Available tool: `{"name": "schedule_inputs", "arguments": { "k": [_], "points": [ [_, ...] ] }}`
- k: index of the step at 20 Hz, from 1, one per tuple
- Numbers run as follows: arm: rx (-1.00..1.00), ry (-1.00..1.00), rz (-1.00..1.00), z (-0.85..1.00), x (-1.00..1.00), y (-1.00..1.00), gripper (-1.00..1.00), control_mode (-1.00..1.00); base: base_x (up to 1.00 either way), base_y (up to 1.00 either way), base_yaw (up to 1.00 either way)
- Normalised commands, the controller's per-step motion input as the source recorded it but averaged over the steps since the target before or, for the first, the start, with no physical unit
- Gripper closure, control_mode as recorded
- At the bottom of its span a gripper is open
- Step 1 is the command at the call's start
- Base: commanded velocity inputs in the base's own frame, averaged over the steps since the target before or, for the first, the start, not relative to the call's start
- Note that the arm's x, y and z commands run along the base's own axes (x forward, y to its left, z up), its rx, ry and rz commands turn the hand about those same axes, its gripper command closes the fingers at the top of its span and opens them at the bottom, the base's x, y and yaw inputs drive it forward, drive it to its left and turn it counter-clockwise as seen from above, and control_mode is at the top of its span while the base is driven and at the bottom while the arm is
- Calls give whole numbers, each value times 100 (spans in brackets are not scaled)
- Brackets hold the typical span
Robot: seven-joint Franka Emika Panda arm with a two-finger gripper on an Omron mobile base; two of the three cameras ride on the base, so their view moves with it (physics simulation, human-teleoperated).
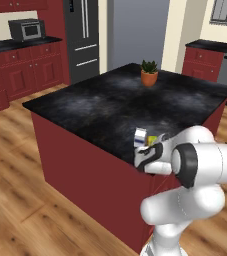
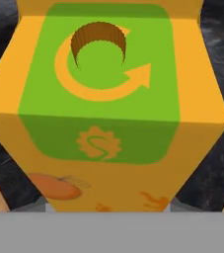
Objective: Pick the bottled water, milk, boxed drink from the counter and place them in the open cabinet.
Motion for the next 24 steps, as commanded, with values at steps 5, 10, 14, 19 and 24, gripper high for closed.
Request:
{"name": "schedule_inputs", "arguments": {
  "k": [5, 10, 14, 19, 24],
  "points": [
    [-2, -22, 0, 56, -52, 0, 100, -100, 0, 0, 0],
    [0, -3, 0, 63, -57, 0, 100, -100, 0, 0, 0],
    [-2, 0, 0, 53, -55, 0, 100, -100, 0, 0, 0],
    [-3, -3, 0, 46, -65, 1, 100, -100, 0, 0, 0],
    [-4, -8, 0, 49, -55, 7, 100, -100, 0, 0, 0]
  ]
}}
